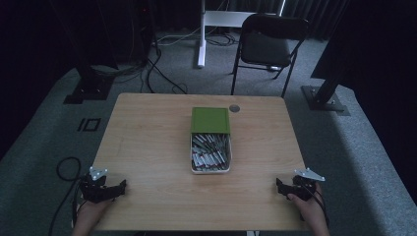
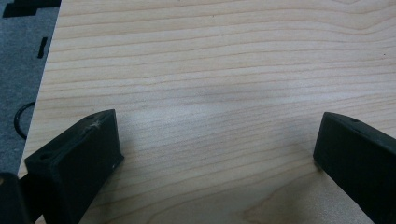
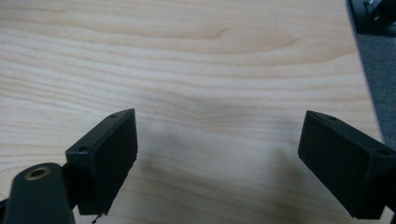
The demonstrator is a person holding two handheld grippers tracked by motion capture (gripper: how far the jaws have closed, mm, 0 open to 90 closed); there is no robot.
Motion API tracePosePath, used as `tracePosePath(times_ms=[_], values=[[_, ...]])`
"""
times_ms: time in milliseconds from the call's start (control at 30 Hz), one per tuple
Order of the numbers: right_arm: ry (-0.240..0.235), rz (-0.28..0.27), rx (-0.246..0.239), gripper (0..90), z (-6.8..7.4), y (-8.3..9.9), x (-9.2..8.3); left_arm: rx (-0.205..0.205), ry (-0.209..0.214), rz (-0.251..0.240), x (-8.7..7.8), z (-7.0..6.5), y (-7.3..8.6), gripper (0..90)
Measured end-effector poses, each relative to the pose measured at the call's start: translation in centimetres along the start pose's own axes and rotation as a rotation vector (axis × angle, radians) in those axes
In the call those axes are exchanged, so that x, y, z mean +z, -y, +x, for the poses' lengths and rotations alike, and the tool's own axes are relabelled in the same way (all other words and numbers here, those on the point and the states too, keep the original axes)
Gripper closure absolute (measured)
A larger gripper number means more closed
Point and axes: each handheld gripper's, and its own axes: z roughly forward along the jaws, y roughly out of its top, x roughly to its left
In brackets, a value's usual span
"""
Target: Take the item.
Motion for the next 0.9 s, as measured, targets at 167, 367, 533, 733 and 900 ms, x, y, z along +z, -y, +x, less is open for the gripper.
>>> tracePosePath(times_ms=[167,367,533,733,900], values=[[0.0,-0.026,-0.001,12.1,0.1,-0.9,-0.7,0.0,0.0,0.0,0.0,0.0,0.0,1.5],[-0.018,-0.046,-0.006,12.1,0.5,-1.8,-1.0,0.0,0.0,0.0,0.0,0.0,0.0,1.5],[-0.02,-0.067,-0.019,12.2,1.0,-2.8,-1.5,0.0,0.0,0.0,0.0,0.0,0.0,1.5],[-0.044,-0.104,-0.012,14.7,1.8,-3.9,-1.9,0.0,0.0,0.0,0.0,0.0,0.0,1.5],[-0.042,-0.119,-0.028,14.7,2.4,-4.5,-2.2,0.0,0.0,0.0,0.0,0.0,0.0,1.4]])
